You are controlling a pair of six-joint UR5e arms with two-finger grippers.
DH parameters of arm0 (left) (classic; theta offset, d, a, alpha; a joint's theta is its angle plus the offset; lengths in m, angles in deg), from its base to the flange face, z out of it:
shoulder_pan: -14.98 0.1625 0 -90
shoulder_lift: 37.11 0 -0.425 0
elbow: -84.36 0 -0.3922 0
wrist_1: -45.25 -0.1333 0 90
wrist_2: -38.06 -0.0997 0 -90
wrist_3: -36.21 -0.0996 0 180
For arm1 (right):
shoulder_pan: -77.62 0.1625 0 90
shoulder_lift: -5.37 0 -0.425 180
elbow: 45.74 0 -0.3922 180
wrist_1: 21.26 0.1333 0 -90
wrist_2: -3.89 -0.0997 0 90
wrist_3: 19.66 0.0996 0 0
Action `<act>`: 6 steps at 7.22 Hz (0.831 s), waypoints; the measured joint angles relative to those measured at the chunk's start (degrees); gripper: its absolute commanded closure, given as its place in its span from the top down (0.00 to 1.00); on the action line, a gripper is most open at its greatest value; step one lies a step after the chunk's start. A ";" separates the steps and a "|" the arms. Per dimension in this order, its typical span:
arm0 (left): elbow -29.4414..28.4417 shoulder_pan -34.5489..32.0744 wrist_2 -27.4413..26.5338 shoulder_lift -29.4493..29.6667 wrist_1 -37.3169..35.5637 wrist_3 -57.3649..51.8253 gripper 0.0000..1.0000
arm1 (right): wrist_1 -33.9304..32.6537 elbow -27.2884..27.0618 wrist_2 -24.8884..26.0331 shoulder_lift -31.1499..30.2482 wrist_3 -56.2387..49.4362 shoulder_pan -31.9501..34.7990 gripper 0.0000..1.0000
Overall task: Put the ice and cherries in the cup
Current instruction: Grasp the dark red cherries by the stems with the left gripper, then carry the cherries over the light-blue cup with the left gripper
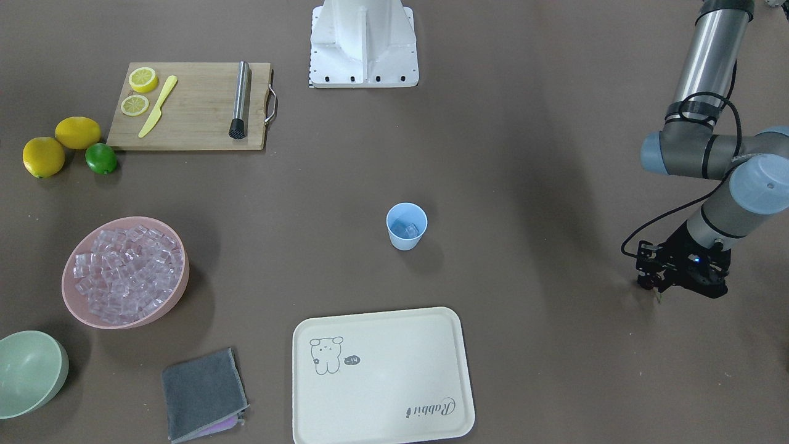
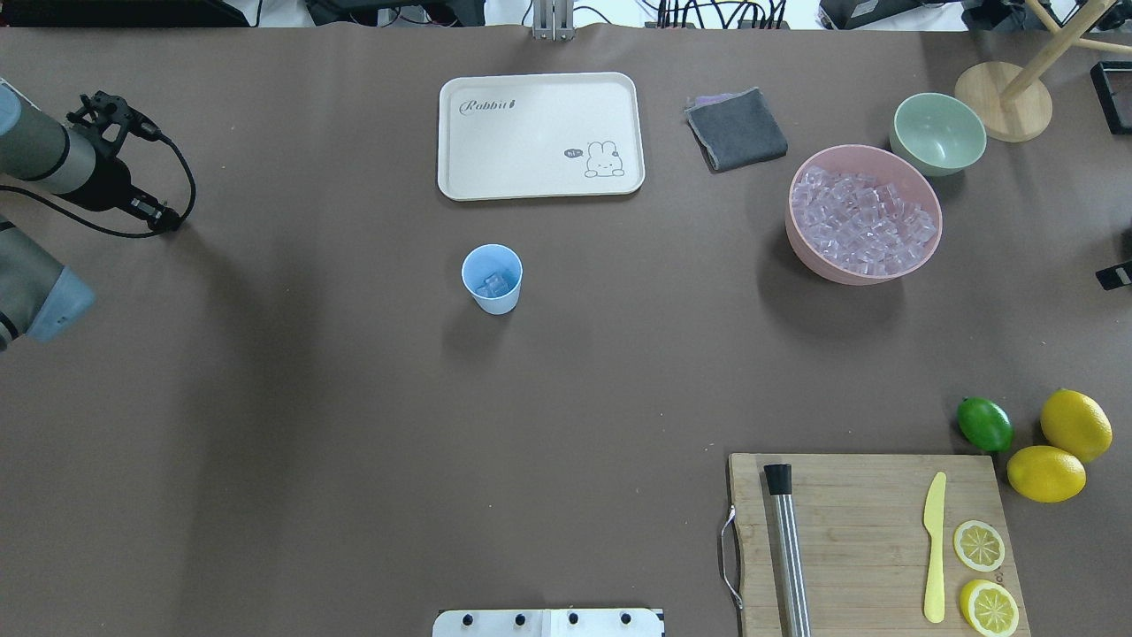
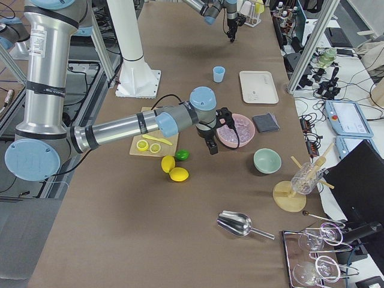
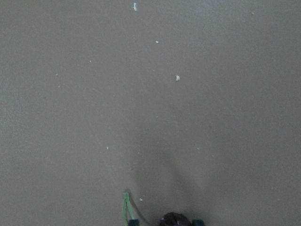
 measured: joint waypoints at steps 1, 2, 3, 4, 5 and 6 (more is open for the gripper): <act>1.94 -0.65 0.14 0.04 -0.48 0.19 0.00 | 0.00 0.05 0.00 0.00 0.03 -0.03 0.98; 4.67 -1.89 1.18 0.94 -3.21 0.28 0.00 | 0.00 0.12 0.00 0.00 0.04 -0.04 0.98; 8.19 -3.03 3.03 3.34 -9.22 0.33 0.00 | 0.00 0.20 0.00 0.00 0.02 -0.04 0.98; 11.99 -3.47 4.32 6.48 -16.47 1.25 0.00 | 0.00 0.26 0.00 -0.05 0.03 -0.05 0.98; 15.01 -2.78 4.83 10.41 -22.78 3.83 0.00 | 0.01 0.29 0.00 -0.24 -0.16 -0.03 0.98; 16.61 -0.44 4.85 14.77 -26.62 8.06 0.00 | 0.05 0.31 0.00 -0.58 -0.56 -0.02 0.98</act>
